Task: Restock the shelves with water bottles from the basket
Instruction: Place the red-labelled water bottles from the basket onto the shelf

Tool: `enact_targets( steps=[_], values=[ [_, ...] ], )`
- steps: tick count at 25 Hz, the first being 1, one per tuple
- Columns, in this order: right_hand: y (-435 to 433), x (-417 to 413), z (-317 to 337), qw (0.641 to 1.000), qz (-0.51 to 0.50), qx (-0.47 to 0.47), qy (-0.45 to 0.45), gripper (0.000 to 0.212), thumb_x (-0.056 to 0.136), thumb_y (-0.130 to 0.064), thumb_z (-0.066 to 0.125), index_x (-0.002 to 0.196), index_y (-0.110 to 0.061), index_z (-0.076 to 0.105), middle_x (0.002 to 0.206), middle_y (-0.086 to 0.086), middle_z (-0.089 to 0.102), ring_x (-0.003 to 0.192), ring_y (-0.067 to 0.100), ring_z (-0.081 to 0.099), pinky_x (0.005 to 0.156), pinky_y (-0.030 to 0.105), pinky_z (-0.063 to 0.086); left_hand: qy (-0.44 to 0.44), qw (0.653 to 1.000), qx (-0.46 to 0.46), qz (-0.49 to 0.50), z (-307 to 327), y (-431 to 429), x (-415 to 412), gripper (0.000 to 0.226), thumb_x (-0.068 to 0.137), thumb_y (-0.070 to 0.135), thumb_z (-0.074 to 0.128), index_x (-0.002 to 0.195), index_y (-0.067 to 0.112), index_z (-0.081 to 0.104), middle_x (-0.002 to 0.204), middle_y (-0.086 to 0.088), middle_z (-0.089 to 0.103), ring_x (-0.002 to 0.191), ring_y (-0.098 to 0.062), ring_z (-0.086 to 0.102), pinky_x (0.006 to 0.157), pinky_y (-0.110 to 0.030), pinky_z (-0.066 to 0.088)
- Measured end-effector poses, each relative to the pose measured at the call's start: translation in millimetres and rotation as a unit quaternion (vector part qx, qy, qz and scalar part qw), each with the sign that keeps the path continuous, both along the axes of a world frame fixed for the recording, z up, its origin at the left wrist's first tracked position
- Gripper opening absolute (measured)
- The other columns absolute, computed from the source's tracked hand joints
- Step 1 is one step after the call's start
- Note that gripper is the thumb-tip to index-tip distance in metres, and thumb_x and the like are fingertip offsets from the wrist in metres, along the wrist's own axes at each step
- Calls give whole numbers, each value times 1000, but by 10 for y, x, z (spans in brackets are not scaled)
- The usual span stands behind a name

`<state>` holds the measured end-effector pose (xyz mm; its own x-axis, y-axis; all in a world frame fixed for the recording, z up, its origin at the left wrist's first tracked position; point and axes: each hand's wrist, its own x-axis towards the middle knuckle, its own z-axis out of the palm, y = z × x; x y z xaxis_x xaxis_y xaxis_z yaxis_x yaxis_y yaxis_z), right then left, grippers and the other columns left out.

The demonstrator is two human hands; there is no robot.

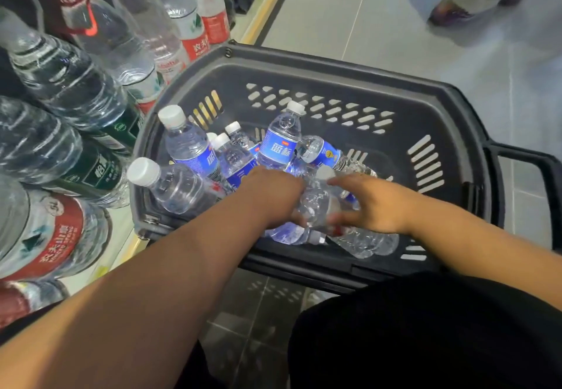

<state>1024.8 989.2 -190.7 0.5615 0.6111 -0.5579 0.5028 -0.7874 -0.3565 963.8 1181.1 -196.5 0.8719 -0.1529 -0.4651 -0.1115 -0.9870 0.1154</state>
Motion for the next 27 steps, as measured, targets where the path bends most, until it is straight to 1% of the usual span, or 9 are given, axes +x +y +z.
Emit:
enact_targets(
  steps=[2, 5, 9, 12, 16, 18, 21, 24, 27],
  values=[
    [21, -29, -7, 999, 23, -29, 33, 101, 64, -62, 75, 146, -25, 29, 130, 1, 58, 114, 21, 57, 98, 39, 46, -3, 999, -34, 19, 34, 10, 5, 56, 77, 60, 65, 116, 22, 54, 116, -1, 64, 111, -25, 57, 86, -37, 38],
    [82, -5, -48, 999, 26, -8, -41, 77, 70, -46, 78, 131, -20, 39, 114, 2, 63, 98, 23, 61, 84, 36, 49, -35, 990, -106, 87, 121, 52, 27, 59, 76, 58, 68, 123, 25, 54, 119, 0, 63, 111, -24, 56, 85, -33, 40],
    [60, 136, 34, 995, -51, 77, -41, 71, 71, -38, 81, 128, -18, 43, 108, 0, 59, 97, 23, 57, 77, 32, 44, -125, 915, -300, 239, 253, 116, 57, 44, 76, 39, 77, 113, 24, 59, 88, 6, 63, 85, -16, 62, 78, -28, 46],
    [77, 171, 127, 980, -155, 121, 24, 74, 68, -37, 84, 129, -25, 43, 106, -6, 59, 95, 16, 58, 80, 29, 44, -102, 871, -380, 293, 264, 129, 67, 58, 76, 34, 78, 127, 24, 52, 98, 5, 59, 82, -13, 61, 80, -28, 48],
    [152, 200, 225, 945, -216, 215, 116, 71, 65, -40, 84, 126, -27, 50, 108, -8, 69, 99, 11, 66, 91, 35, 52, -14, 846, -438, 304, 206, 95, 28, 73, 73, 27, 82, 135, 25, 45, 116, 4, 62, 95, -12, 61, 90, -30, 50],
    [238, 183, 295, 918, -239, 266, 171, 70, 64, -41, 82, 126, -28, 52, 108, -6, 71, 100, 14, 68, 85, 42, 55, 9, 825, -475, 305, 181, 69, 4, 71, 71, 24, 83, 133, 25, 48, 117, 4, 66, 100, -12, 65, 95, -33, 50],
    [307, 174, 404, 891, -259, 302, 219, 61, 66, -43, 72, 123, -27, 56, 108, -4, 71, 101, 17, 69, 74, 39, 56, 47, 777, -535, 329, 209, 49, -18, 55, 75, 19, 81, 125, 24, 56, 105, 6, 70, 100, -11, 66, 98, -37, 49],
    [318, 163, 401, 850, -267, 333, 310, 48, 81, -38, 61, 124, -18, 59, 116, 2, 69, 107, 20, 66, 78, 44, 57, 89, 704, -597, 373, 289, 83, -38, 40, 81, 10, 74, 117, 19, 58, 95, 4, 69, 87, -9, 66, 77, -30, 53],
    [342, 194, 388, 781, -337, 359, 383, 47, 85, -47, 49, 116, -16, 63, 108, 2, 71, 95, 19, 69, 67, 37, 59, 93, 690, -602, 391, 359, 143, -54, 33, 82, 12, 73, 110, 22, 57, 95, 7, 69, 81, -5, 65, 63, -26, 46]
  ],
)
